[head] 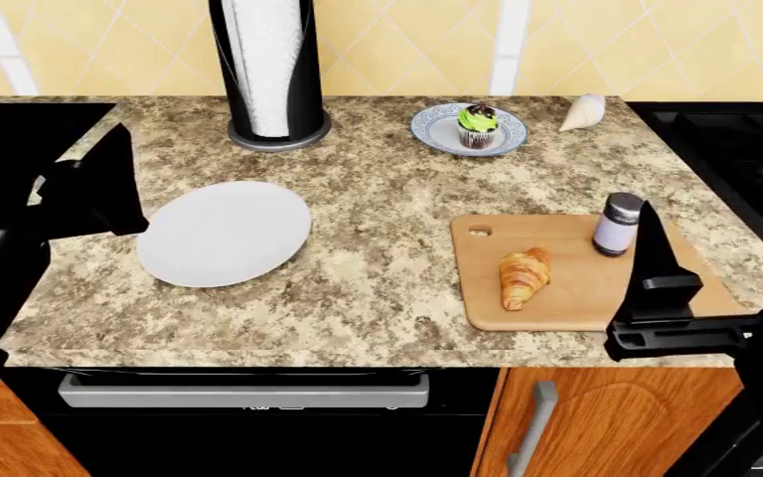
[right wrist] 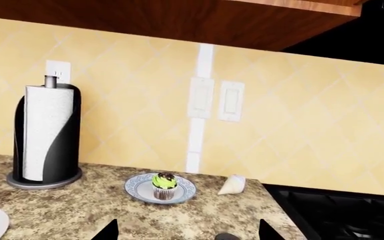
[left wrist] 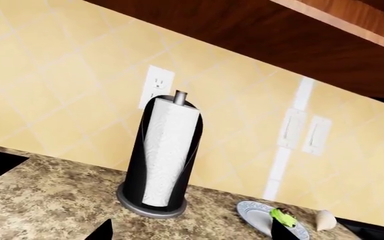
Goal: From the different types of pastries on the counter, select a croissant and place it on the cutting board. Then retrieve a jar of jam from the cabinet and place it alongside the croissant on the cutting board.
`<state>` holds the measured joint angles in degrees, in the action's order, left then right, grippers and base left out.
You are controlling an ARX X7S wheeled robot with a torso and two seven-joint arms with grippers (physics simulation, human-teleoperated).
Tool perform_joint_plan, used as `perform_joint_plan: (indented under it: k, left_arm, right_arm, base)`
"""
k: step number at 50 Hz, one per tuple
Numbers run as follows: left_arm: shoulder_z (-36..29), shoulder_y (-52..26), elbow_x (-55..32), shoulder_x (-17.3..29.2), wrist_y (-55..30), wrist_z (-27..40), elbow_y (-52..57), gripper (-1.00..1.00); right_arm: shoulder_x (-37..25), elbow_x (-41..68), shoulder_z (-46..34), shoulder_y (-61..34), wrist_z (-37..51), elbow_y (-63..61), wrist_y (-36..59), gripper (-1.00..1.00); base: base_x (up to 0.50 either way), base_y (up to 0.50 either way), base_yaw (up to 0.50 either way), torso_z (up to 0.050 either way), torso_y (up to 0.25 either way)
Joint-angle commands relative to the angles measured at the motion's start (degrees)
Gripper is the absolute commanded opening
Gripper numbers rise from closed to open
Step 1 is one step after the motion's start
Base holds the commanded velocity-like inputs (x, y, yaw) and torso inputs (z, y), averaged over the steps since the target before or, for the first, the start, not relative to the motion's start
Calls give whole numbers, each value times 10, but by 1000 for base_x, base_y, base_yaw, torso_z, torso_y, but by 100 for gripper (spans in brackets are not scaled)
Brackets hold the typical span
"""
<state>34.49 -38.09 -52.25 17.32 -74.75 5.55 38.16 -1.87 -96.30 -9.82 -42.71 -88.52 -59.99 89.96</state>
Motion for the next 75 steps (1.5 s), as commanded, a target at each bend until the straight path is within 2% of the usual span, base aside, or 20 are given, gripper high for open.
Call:
perform_joint_plan:
  k: [1, 10, 19, 27, 33, 36, 38, 42, 45, 50, 56, 61, 70, 75]
  left_arm:
    - [10, -1, -12, 13, -11, 11, 8, 100]
    - [29, -3, -30, 29, -27, 22, 22, 100]
    - [32, 18, -29, 78, -37, 17, 42, 100]
    - [87, 8, -92, 83, -92, 45, 66, 100]
    - [120, -5, -166, 69, -131, 77, 85, 100]
    - [98, -23, -183, 52, -132, 106, 96, 100]
    - [60, -34, -163, 41, -111, 109, 113, 100]
    - [-53, -31, -68, 19, -36, 94, 138, 100]
    - [-94, -53, -56, -5, -37, 119, 135, 100]
    - [-107, -96, -71, -19, -57, 152, 133, 100]
    - [-85, -165, -126, -25, -113, 206, 108, 100]
    - [-66, -200, -186, -20, -145, 255, 86, 100]
    - [-75, -237, -289, 15, -136, 342, 41, 100]
    - [-87, -247, -296, 27, -122, 351, 28, 100]
  right_arm:
    - [-8, -22, -6, 5, -15, 0, 0, 100]
    - [-19, -38, -16, 9, -15, 0, 0, 100]
    - [-41, -57, -22, 27, -15, 0, 0, 100]
    - [-22, -99, -49, 30, -15, 0, 0, 100]
    - [12, -129, -92, 30, -15, 0, 0, 100]
    - [18, -117, -98, 21, -15, 0, 0, 100]
    - [19, -101, -98, 7, -15, 0, 0, 100]
    - [19, -54, -78, -18, -15, 0, 0, 100]
    - [19, -35, -78, -51, -15, 25, 0, 100]
    - [19, -15, -81, -120, -15, 79, 0, 100]
    - [19, 9, -90, -160, -15, 112, 0, 100]
    - [19, 54, -62, -212, -15, 155, 0, 100]
    - [19, 89, -52, -272, -15, 209, 0, 100]
    - [19, 98, -45, -282, -15, 221, 0, 100]
  base:
    - [0, 0, 0, 0, 0]
    - [0, 0, 0, 0, 0]
    - [0, 0, 0, 0, 0]
    - [0, 0, 0, 0, 0]
    - [0, 0, 0, 0, 0]
    - [0, 0, 0, 0, 0]
    - [0, 0, 0, 0, 0]
    - [0, 0, 0, 0, 0]
    - [0, 0, 0, 0, 0]
    - [0, 0, 0, 0, 0]
    - [0, 0, 0, 0, 0]
    - [0, 0, 0, 0, 0]
    - [0, 0, 0, 0, 0]
    - [0, 0, 0, 0, 0]
